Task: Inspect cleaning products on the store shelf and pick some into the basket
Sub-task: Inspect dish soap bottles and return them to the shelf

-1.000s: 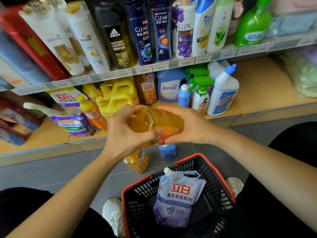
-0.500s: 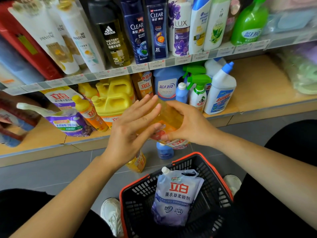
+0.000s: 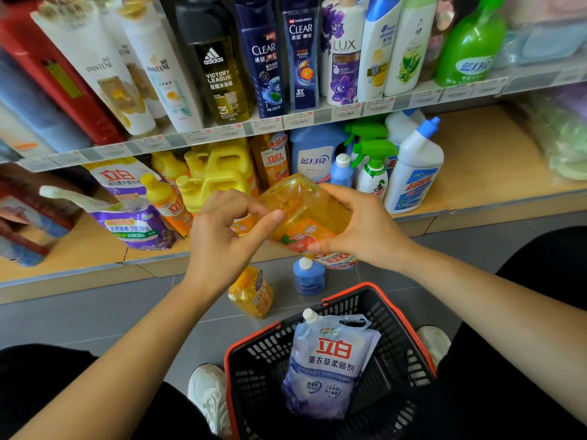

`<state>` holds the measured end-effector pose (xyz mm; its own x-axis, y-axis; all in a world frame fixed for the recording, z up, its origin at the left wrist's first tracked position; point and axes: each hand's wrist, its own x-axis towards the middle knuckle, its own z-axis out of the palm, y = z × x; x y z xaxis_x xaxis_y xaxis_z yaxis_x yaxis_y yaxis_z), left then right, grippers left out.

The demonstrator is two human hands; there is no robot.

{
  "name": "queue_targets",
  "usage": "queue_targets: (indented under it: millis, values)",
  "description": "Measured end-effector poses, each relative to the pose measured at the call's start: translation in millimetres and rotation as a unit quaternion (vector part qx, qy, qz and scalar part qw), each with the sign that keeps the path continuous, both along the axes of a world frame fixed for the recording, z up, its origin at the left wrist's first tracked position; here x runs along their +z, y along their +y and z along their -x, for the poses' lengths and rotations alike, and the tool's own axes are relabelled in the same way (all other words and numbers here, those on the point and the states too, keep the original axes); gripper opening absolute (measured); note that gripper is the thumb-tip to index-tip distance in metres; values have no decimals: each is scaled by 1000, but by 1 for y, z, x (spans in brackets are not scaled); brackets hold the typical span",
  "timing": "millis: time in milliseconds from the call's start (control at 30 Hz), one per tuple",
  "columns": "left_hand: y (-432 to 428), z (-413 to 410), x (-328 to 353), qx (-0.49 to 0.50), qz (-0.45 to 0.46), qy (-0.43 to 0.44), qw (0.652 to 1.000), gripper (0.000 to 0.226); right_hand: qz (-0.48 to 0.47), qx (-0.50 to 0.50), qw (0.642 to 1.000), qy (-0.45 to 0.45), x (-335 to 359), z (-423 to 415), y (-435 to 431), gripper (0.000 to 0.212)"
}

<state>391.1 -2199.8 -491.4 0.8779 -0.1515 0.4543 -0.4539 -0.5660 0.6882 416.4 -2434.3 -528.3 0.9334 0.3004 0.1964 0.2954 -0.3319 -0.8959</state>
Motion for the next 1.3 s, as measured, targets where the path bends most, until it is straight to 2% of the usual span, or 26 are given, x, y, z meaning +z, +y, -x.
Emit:
queue_targets:
  millis: [67, 167, 267, 333, 433, 533, 667, 767, 900, 1000, 1067, 1167, 1233, 1300]
  values:
    - [1, -2, 0, -11, 50, 99, 994, 32, 10, 14, 1000, -9, -1, 1, 0, 81]
    - [2, -2, -2, -28, 90, 156, 983, 43, 26, 24, 999, -32, 1, 6, 1, 84]
    - [4, -4, -3, -35, 106, 167, 979, 52, 43, 26, 998, -47, 2, 9, 3, 79]
    - [5, -5, -2, -32, 125, 178, 976, 46, 36, 26, 998, -47, 2, 9, 3, 79]
    - [5, -5, -1, -35, 169, 193, 966, 23, 7, 20, 999, -25, 1, 5, 1, 79]
    - [5, -6, -2, -49, 222, 210, 951, 27, -24, 16, 1000, -5, 1, 1, -1, 74]
    - [3, -4, -5, -78, 239, 183, 950, 20, -69, -2, 997, 17, 2, 0, -2, 67]
    - [2, -3, -9, -109, 241, 154, 952, 32, -92, -19, 995, 35, 2, -1, -4, 64]
    - [-4, -1, -12, -105, 275, 140, 945, 49, -121, -31, 991, 53, 5, -1, -3, 61]
    - [-9, -1, -20, -130, 298, 183, 928, 65, -156, -45, 984, 76, 6, 1, -1, 60]
    - [-11, -1, -30, -141, 287, 244, 916, 67, -186, -55, 977, 88, 7, 1, -1, 61]
    - [-13, -3, -51, -142, 178, 339, 913, 67, -236, -76, 964, 100, 11, 0, -2, 65]
    - [-14, -3, -63, -148, 113, 379, 906, 59, -257, -96, 956, 101, 14, -2, -2, 64]
    - [-18, -1, -73, -173, 94, 405, 893, 46, -283, -111, 946, 111, 15, -4, -3, 63]
